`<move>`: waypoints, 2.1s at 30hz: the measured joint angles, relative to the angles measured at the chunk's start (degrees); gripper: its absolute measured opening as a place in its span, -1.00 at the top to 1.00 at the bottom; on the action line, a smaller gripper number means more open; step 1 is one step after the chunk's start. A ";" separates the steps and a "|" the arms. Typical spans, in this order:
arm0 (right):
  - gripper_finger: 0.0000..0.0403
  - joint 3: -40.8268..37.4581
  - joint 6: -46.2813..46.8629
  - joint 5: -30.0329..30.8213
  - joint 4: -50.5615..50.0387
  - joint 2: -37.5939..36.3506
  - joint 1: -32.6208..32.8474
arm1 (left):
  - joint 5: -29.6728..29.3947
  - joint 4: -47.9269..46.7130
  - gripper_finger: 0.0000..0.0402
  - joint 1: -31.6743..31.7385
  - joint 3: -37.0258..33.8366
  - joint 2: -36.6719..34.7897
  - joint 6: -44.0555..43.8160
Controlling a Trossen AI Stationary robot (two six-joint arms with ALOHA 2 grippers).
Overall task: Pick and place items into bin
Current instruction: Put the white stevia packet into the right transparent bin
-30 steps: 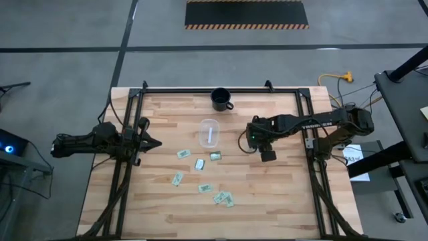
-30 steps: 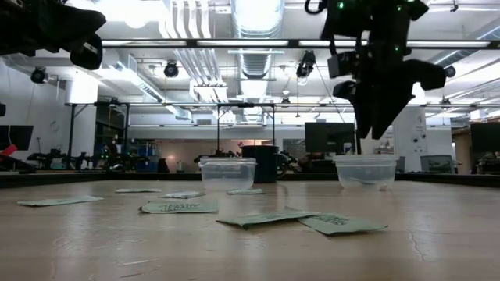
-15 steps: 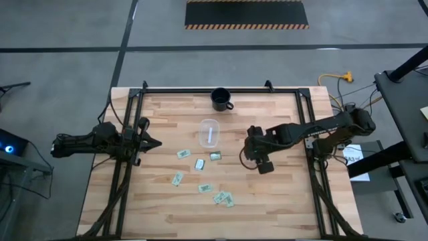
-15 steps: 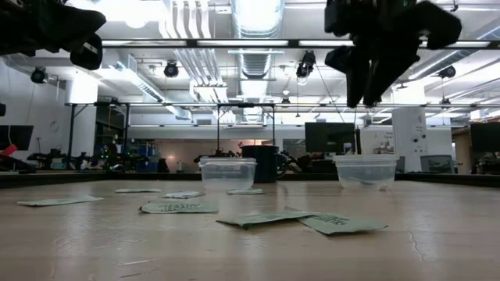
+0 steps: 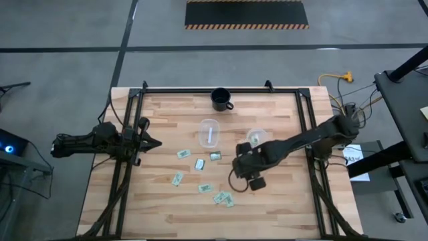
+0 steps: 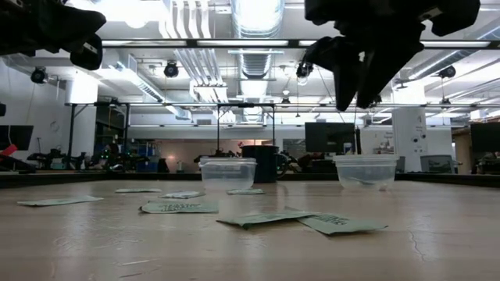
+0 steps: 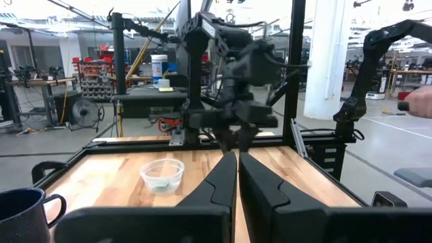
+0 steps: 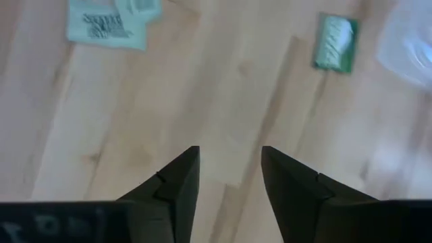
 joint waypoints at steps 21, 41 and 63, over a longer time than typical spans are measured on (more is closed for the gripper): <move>0.34 14.72 9.19 -4.08 -3.49 15.27 5.75 | 0.00 0.04 1.00 0.00 0.00 -0.02 0.02; 0.40 22.20 17.79 -4.28 -3.71 22.11 8.61 | 0.00 0.00 1.00 0.02 0.00 -0.07 0.01; 0.39 20.61 18.21 -4.49 0.54 22.22 10.14 | 0.00 0.04 1.00 0.00 0.00 -0.02 0.02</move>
